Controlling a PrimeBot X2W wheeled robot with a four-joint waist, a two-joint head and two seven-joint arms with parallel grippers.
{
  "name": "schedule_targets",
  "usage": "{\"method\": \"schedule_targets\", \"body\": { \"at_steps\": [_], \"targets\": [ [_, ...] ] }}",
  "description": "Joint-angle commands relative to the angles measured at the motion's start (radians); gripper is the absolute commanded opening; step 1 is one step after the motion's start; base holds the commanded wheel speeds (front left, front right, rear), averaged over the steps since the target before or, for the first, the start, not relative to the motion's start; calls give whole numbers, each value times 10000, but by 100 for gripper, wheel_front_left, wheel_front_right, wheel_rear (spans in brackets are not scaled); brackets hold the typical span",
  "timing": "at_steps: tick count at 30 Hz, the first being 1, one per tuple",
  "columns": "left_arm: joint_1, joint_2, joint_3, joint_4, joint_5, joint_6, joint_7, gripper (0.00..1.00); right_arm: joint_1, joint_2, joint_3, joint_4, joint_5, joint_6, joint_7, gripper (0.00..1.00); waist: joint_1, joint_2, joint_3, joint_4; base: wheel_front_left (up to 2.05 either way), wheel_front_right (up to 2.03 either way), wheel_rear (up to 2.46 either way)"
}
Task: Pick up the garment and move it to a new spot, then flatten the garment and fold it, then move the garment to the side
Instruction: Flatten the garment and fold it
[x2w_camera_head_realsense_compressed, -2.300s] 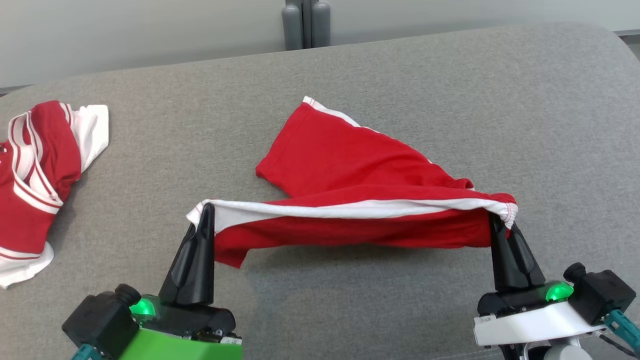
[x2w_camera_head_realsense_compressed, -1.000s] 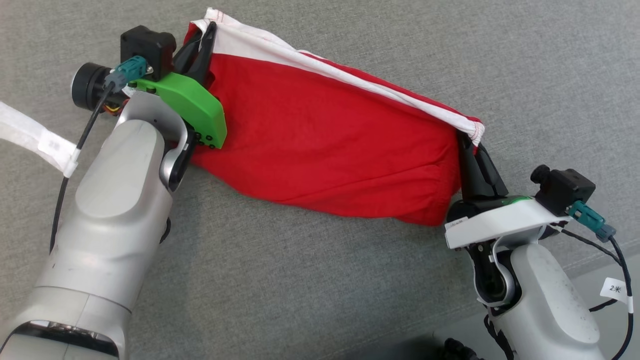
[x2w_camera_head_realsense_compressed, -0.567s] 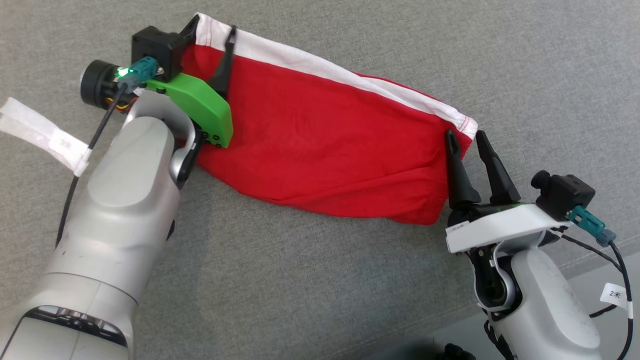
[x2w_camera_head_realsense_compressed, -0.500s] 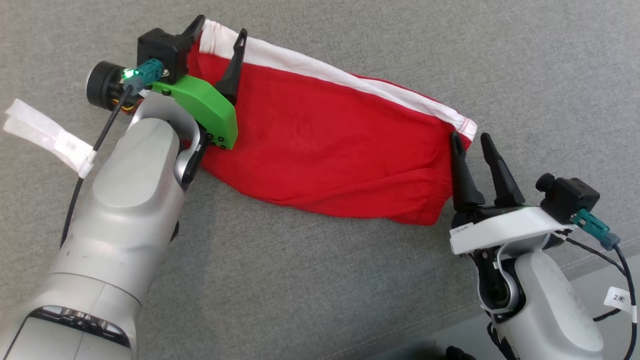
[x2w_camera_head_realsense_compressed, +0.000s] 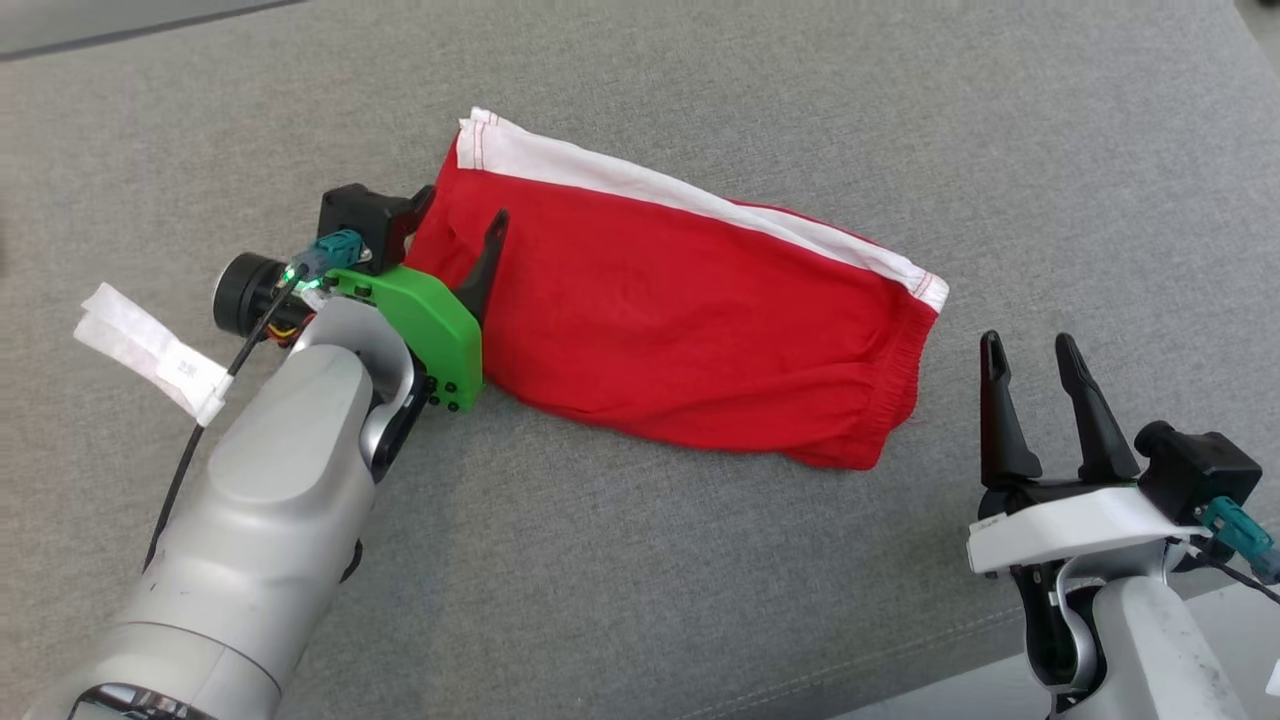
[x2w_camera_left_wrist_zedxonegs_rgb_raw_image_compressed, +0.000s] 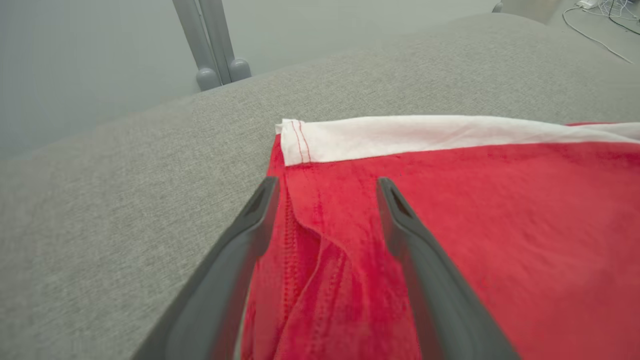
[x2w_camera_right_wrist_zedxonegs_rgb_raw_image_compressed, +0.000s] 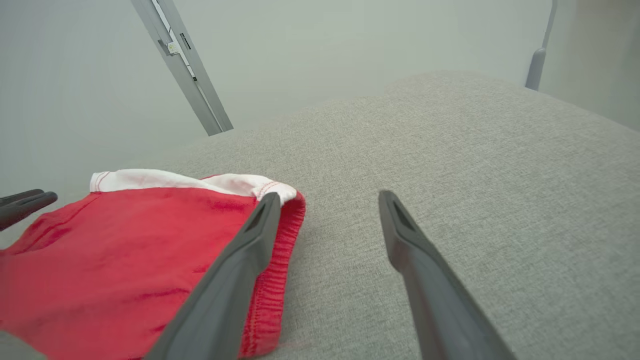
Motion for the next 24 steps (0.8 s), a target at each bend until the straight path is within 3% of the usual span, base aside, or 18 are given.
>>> {"method": "schedule_targets", "body": {
  "at_steps": [1,7,15,18,19,24],
  "targets": [
    [178,88,-31,95,-36,28,217,100,111,-22,-73,-148,-168,-3,-30,100,0,0,-210,143,0,0,0],
    [342,99,136,444,-414,330,1024,100,209,-18,-120,-438,-241,-3,-30,100,0,0,-113,22,0,0,0],
    [425,86,230,893,-844,419,2070,100,201,-20,-41,-546,-99,-3,-30,100,0,0,28,-134,0,0,0],
    [510,30,254,847,-1010,312,2276,17,190,-20,-73,-552,-90,-3,-30,100,0,0,29,-134,0,0,0],
    [553,15,218,797,-1034,278,2351,0,187,-20,-88,-556,-99,-3,-30,100,0,0,19,-123,0,0,0],
    [632,13,163,409,-1185,153,2319,0,173,-22,-135,-561,-126,-3,-30,100,0,0,-90,18,0,0,0]
  ]
}}
